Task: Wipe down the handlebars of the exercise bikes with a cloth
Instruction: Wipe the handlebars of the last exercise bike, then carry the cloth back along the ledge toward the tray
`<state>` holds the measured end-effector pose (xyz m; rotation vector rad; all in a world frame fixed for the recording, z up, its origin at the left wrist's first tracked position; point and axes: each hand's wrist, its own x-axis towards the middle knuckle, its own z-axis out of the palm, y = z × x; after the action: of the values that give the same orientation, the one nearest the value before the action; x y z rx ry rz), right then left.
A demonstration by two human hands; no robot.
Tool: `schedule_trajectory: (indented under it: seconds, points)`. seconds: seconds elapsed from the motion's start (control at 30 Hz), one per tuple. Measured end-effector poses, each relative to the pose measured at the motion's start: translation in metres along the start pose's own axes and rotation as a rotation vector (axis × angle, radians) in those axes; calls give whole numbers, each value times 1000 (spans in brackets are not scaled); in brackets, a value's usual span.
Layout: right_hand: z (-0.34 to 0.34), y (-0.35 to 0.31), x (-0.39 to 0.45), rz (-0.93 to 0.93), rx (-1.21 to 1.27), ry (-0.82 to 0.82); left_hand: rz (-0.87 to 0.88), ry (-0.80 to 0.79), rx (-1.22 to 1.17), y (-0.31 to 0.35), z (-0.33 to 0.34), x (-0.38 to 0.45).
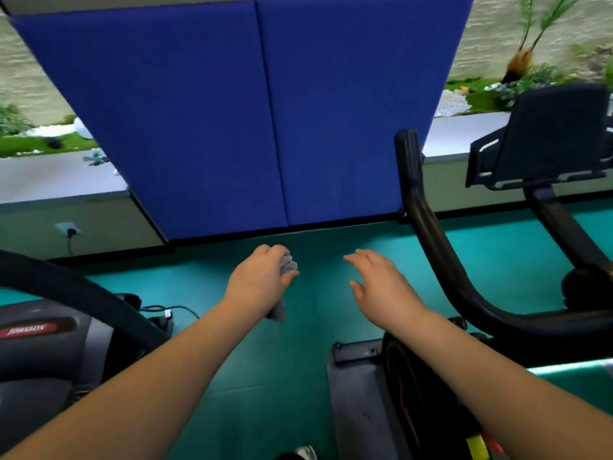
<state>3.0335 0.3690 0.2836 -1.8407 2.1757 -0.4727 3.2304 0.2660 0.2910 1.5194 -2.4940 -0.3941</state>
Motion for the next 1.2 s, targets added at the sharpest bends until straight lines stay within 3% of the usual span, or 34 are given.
schedule_trajectory:
  seconds: [0.3,0.67,0.87,1.2]
  points:
    - [22,-23,70,42,-124,-28,40,-130,127,-63,2,55]
    - [65,-57,189,298,-171,-29,225,-154,339,-156,-33,167]
    - [66,-46,225,434,-191,-14,308,-167,357,-164,-28,233]
    - [33,15,341,556,-240,21,418,-159,393,-123,-14,386]
